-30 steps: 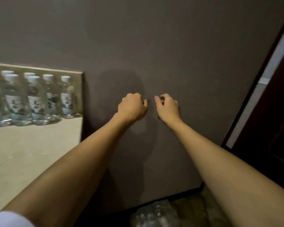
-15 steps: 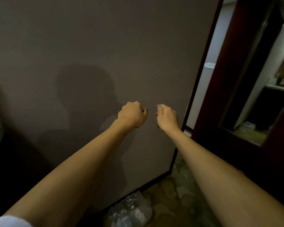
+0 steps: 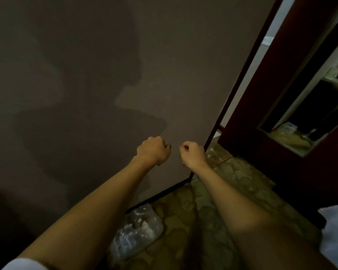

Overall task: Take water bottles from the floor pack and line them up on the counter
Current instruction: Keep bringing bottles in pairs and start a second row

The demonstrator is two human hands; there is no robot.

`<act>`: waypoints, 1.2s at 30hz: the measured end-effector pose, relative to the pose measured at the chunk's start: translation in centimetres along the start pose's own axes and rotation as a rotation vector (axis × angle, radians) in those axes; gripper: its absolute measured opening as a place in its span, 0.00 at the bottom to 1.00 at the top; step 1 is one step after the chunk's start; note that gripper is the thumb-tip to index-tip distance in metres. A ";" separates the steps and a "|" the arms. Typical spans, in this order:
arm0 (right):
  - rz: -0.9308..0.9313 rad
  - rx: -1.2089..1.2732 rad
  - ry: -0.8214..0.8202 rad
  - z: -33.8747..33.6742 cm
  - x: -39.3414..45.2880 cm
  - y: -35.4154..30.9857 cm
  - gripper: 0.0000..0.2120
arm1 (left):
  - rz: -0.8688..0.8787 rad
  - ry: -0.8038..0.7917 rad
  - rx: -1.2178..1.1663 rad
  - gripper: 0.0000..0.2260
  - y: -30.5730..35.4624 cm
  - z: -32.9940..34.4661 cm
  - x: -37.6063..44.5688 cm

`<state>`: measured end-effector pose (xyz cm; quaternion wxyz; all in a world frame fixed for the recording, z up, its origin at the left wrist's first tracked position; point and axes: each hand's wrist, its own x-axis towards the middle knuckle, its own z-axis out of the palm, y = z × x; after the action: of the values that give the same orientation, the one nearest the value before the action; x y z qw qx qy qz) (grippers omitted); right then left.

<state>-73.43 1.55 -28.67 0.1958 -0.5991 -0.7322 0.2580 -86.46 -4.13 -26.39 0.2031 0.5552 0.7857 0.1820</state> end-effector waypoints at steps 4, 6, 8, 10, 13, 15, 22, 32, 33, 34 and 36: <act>0.110 -0.012 -0.247 4.6 2.5 2.8 0.13 | -0.097 -0.082 -0.003 0.19 -2.8 3.5 3.6; 0.163 -0.007 -0.411 6.0 3.0 4.0 0.15 | -0.141 -0.141 -0.014 0.18 -4.1 5.5 4.8; 0.248 0.002 -0.587 7.4 3.3 5.3 0.17 | -0.192 -0.199 -0.017 0.18 -5.3 7.7 5.6; 0.297 -0.018 -0.696 9.0 3.7 7.0 0.18 | -0.251 -0.261 -0.015 0.18 -6.5 10.0 6.4; 0.302 0.000 -0.752 11.7 5.0 9.5 0.16 | -0.331 -0.331 -0.032 0.15 -8.1 13.2 7.2; 0.272 0.002 -0.794 13.2 6.2 10.7 0.13 | -0.395 -0.359 -0.063 0.16 -8.8 14.7 7.6; 0.126 -0.028 -0.873 17.5 10.8 13.5 0.11 | -0.602 -0.296 -0.157 0.15 -9.1 18.6 9.1; 0.128 -0.082 -0.914 23.3 11.2 18.5 0.09 | -0.782 -0.296 -0.286 0.18 -12.1 26.3 8.7; 0.126 -0.083 -0.916 24.5 11.3 19.4 0.10 | -0.788 -0.303 -0.312 0.17 -12.9 27.6 8.7; 0.120 -0.087 -0.920 25.6 11.4 20.2 0.10 | -0.796 -0.321 -0.337 0.17 -13.7 29.0 8.7; 0.131 -0.083 -0.931 28.1 11.6 21.7 0.09 | -0.819 -0.355 -0.377 0.18 -15.4 31.6 8.6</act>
<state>-75.70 12.11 -64.42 -0.1942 -0.4719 -0.7127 0.4814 -84.87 0.99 -62.23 0.4861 0.1763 0.8462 0.1285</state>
